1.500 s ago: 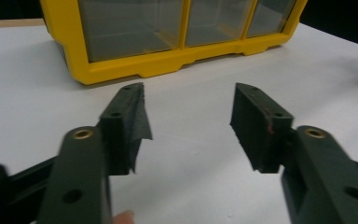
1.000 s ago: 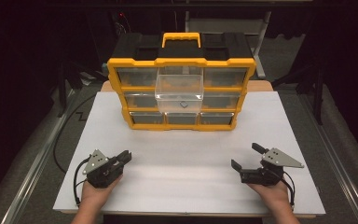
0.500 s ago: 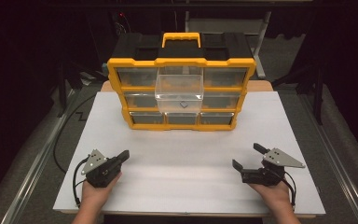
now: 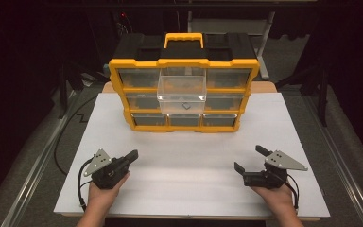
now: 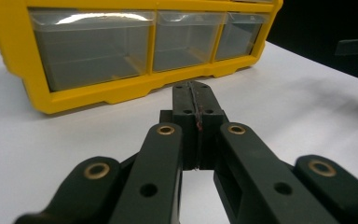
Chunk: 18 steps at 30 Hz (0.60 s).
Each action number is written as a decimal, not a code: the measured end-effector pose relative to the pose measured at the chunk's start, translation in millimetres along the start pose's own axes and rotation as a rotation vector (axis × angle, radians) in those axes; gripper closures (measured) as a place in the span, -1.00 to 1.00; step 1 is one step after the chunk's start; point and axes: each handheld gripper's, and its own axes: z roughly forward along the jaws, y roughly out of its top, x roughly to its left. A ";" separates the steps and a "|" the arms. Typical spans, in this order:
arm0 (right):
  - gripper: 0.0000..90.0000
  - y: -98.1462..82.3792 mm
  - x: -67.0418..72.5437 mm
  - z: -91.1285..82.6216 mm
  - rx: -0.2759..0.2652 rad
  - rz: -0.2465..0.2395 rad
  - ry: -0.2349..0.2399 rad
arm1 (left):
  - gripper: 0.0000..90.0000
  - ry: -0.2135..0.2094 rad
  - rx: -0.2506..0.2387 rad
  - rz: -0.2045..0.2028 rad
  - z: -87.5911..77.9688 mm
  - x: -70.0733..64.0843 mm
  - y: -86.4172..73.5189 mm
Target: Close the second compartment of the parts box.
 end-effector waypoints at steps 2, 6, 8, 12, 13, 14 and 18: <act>-1.00 0.2 -0.9 -0.5 0.002 0.000 0.000 | 1.00 -0.003 -0.006 0.009 0.3 -2.1 5.7; -1.00 0.1 -1.2 -1.4 -0.004 0.002 -0.013 | 1.00 -0.011 -0.009 0.031 4.1 -10.5 17.8; -1.00 0.2 -1.2 -1.8 -0.004 0.000 -0.012 | 1.00 -0.010 -0.006 0.043 6.4 -16.0 23.9; -1.00 0.4 -1.6 -1.7 -0.005 -0.003 -0.012 | 1.00 -0.015 -0.014 0.048 10.5 -23.6 32.8; -1.00 0.5 -1.3 -1.9 -0.007 0.004 -0.014 | 1.00 -0.016 -0.014 0.051 11.7 -24.8 34.3; -1.00 0.5 -1.7 -1.8 -0.013 0.001 -0.012 | 1.00 -0.020 -0.017 0.049 12.7 -25.6 35.7; -1.00 0.6 -1.8 -2.4 -0.013 0.004 -0.011 | 1.00 -0.036 -0.034 0.033 15.7 -28.1 41.3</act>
